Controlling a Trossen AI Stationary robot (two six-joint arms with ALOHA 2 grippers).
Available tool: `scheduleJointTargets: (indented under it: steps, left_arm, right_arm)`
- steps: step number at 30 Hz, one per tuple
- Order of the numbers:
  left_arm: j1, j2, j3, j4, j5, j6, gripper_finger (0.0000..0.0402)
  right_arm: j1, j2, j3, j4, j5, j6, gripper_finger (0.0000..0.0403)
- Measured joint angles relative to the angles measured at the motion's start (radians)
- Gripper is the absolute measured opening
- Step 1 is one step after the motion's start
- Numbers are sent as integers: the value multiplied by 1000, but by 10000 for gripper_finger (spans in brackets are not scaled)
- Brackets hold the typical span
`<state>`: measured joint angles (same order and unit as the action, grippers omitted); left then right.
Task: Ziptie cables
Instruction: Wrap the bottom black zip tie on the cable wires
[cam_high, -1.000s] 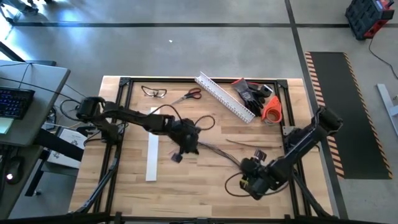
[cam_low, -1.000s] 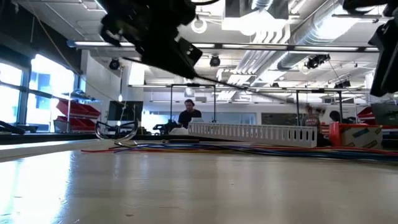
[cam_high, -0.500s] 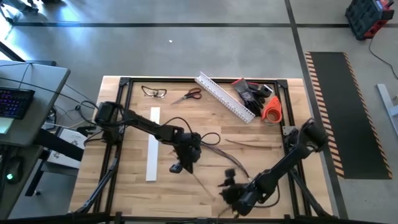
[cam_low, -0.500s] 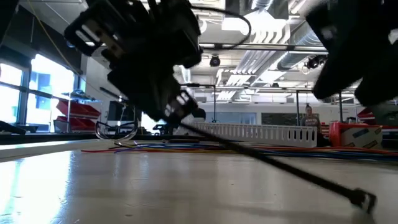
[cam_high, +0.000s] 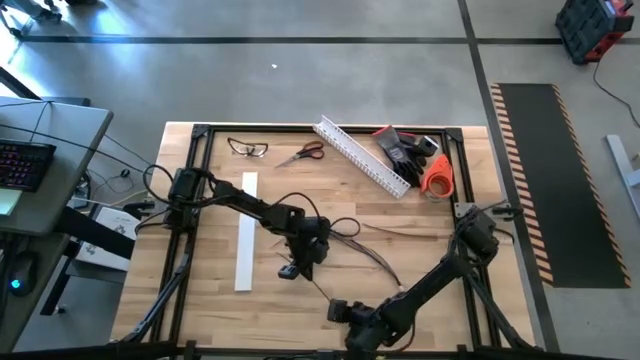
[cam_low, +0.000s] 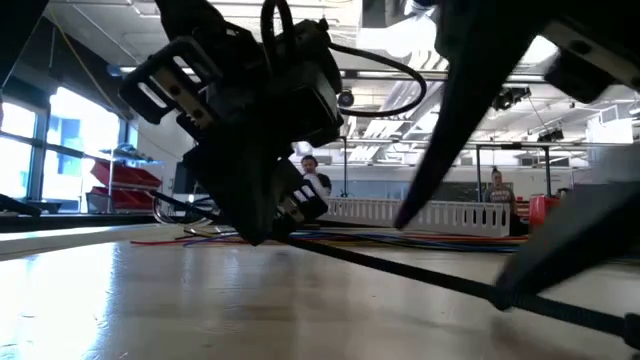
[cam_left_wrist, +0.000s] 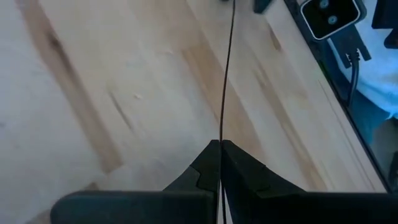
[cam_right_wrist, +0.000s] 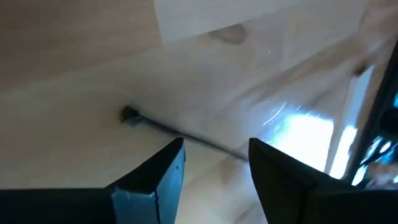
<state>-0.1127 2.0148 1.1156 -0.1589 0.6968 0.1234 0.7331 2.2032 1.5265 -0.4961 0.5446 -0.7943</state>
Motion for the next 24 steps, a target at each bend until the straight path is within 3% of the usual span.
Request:
scheduleJointTargets:
  steps: [4, 9, 13, 16, 20, 24]
  left_arm:
    - [15, 0, 0, 2, -5, 11, 0]
    - [15, 0, 0, 11, -27, 19, 0]
    - [15, 0, 0, 34, -29, 19, 0]
    - [15, 0, 0, 50, -35, 21, 0]
    - [15, -17, 0, 39, -144, 132, 4]
    - [15, -97, 0, 8, -306, 214, 32]
  right_arm:
    - [-22, 1, -11, -2, -70, -125, 147]
    - [-67, -5, -13, -5, -207, -157, 116]
    - [-88, -4, -15, 0, -252, -143, 65]
    - [-96, -3, -17, 21, -268, -46, 15]
    - [-96, 21, -56, 208, -114, 241, 2]
    - [-73, 18, -100, 317, 36, 345, 0]
